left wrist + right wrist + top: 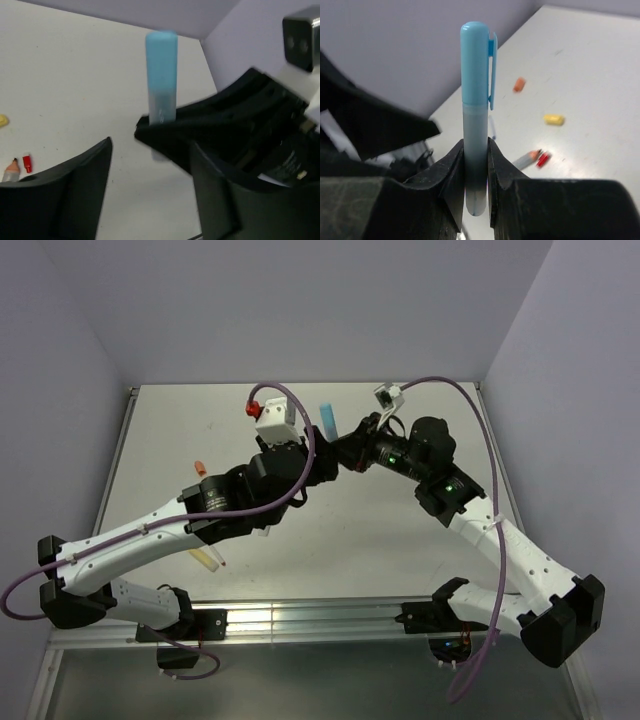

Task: Insert the pens into the pen caps

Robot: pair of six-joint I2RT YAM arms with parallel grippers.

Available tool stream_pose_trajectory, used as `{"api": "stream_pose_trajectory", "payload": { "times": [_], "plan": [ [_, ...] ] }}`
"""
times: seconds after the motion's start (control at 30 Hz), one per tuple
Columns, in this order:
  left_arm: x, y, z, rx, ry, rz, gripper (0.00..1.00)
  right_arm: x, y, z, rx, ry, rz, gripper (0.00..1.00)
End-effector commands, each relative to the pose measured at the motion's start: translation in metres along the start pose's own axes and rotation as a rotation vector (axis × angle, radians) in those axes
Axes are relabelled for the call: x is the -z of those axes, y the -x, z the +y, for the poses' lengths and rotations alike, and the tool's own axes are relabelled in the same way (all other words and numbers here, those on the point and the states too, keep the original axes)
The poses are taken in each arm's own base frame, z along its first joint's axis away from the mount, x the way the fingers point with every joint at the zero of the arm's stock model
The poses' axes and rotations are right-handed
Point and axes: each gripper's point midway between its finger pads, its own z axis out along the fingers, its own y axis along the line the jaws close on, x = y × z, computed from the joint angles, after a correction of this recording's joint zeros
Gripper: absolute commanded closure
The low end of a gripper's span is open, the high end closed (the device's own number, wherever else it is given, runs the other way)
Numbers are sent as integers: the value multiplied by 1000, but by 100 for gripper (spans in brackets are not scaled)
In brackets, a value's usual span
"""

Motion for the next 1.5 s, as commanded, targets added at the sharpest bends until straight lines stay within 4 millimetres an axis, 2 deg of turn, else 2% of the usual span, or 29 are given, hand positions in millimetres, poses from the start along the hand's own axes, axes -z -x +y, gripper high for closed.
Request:
{"api": "stream_pose_trajectory", "payload": {
  "times": [0.0, 0.1, 0.23, 0.33, 0.4, 0.43, 0.5, 0.53, 0.6, 0.63, 0.7, 0.73, 0.77, 0.8, 0.83, 0.9, 0.93, 1.0, 1.17, 1.3, 1.47],
  "plan": [
    [11, 9, -12, -65, -78, 43, 26, 9, 63, -1, 82, -59, -224, 100],
    [11, 55, -11, -19, -63, -74, 15, 15, 55, -6, 67, -92, -209, 100],
    [17, 97, -2, 33, -72, -170, 2, 14, 38, -23, 56, -155, -150, 100],
    [21, 114, 13, 41, -47, -206, 1, 10, 26, -39, 50, -209, -104, 100],
    [19, 114, 24, 9, -24, -196, 0, 5, 23, -50, 48, -239, -89, 100],
    [20, 117, 32, 11, -7, -197, 1, 0, 12, -64, 27, -274, -52, 100],
    [15, 113, 50, 26, 36, -184, 1, -5, 11, -86, -6, -353, -40, 100],
    [20, 114, 56, 36, 28, -181, 1, -10, -7, -116, -55, -433, 27, 100],
    [18, 107, 74, 38, 61, -173, 2, -15, -12, -144, -107, -508, 62, 100],
    [23, 108, 81, 47, 69, -178, 2, -16, -28, -176, -153, -578, 110, 100],
    [21, 97, 98, 32, 104, -165, 3, -18, -34, -205, -183, -646, 129, 100],
    [26, 98, 102, 38, 102, -169, 4, -21, -53, -228, -211, -692, 176, 100],
    [23, 90, 111, 27, 116, -156, 4, -21, -48, -241, -209, -727, 174, 100],
    [27, 89, 114, 29, 110, -156, 4, -20, -51, -256, -206, -784, 182, 100],
    [26, 87, 117, 29, 111, -150, 4, -20, -71, -274, -225, -834, 243, 100],
    [24, 76, 124, 15, 117, -126, 5, -25, -70, -290, -215, -880, 254, 100],
    [24, 74, 127, 11, 120, -121, 5, -26, -85, -301, -231, -902, 298, 99],
    [20, 65, 134, -6, 134, -100, 5, -33, -87, -307, -235, -901, 308, 99],
    [12, 47, 151, -31, 169, -56, 5, -36, -114, -324, -259, -925, 360, 96],
    [4, 33, 160, -32, 180, -17, 6, -33, -130, -330, -274, -939, 396, 86],
    [-3, 25, 167, -22, 185, 5, 8, -31, -140, -335, -275, -952, 413, 73]
  ]
}}
